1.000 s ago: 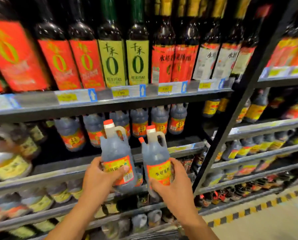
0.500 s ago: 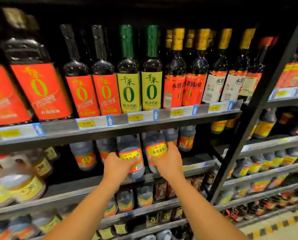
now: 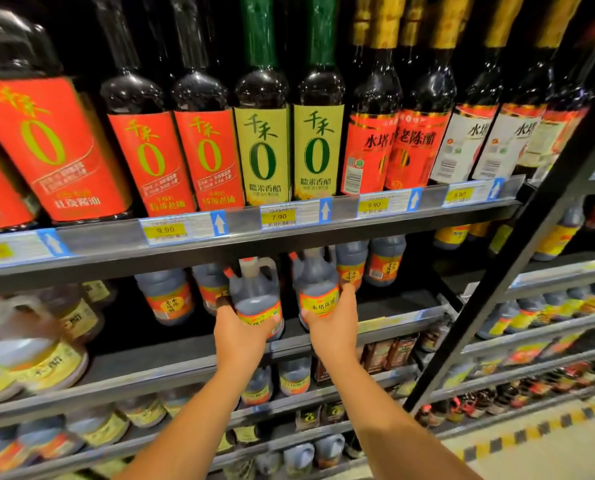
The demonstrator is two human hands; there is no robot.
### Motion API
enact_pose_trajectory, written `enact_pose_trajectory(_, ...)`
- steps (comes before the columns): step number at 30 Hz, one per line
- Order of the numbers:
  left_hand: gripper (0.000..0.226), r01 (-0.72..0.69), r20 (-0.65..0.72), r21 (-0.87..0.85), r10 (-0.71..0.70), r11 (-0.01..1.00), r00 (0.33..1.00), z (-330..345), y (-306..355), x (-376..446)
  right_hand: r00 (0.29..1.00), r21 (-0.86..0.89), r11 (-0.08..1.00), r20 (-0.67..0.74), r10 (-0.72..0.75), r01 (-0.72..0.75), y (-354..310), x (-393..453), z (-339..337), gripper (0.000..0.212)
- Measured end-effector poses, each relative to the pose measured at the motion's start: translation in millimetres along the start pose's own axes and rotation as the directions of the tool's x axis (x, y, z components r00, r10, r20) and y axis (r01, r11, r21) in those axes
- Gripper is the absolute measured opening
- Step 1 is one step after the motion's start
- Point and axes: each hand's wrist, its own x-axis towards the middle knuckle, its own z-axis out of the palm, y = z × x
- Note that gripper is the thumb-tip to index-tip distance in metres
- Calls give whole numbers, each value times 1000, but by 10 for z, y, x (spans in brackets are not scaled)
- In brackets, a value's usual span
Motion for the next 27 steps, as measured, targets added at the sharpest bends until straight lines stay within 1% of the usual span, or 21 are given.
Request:
enact_pose_trajectory(2,62,-32,5,26,32,999,999,20,-19,-15,1000,-48,999,11,-6,7,34,-6,38,58)
enact_pose_trajectory(5,61,-80,18,86,78,993,997,26,-21,-24,999,-123,992,34,-22,26,38,-38,75,68)
enact_pose_trajectory(9,54,-145,40,116,141,983,989,-8,-42,22,998,-188,982,61,3,9,30,31,41,63)
enact_pose_trajectory(11,40,-164,43,142,159,976,986,-10,-30,32,996,-180,983,84,34,-18,37,83,24,62)
enact_pose_trajectory(13,34,-181,37,144,178,973,983,12,-8,43,993,-186,982,103,64,-44,42,117,23,61)
enact_pose_trajectory(18,31,-143,52,150,136,978,989,47,-39,113,989,-202,978,123,81,-55,60,166,69,58)
enact_pose_trajectory(23,32,-155,46,147,150,977,988,41,-12,87,989,-233,971,126,81,-50,38,172,47,60)
enact_pose_trajectory(27,41,-141,49,143,135,980,990,35,-28,92,988,-235,971,134,79,-46,26,165,26,62)
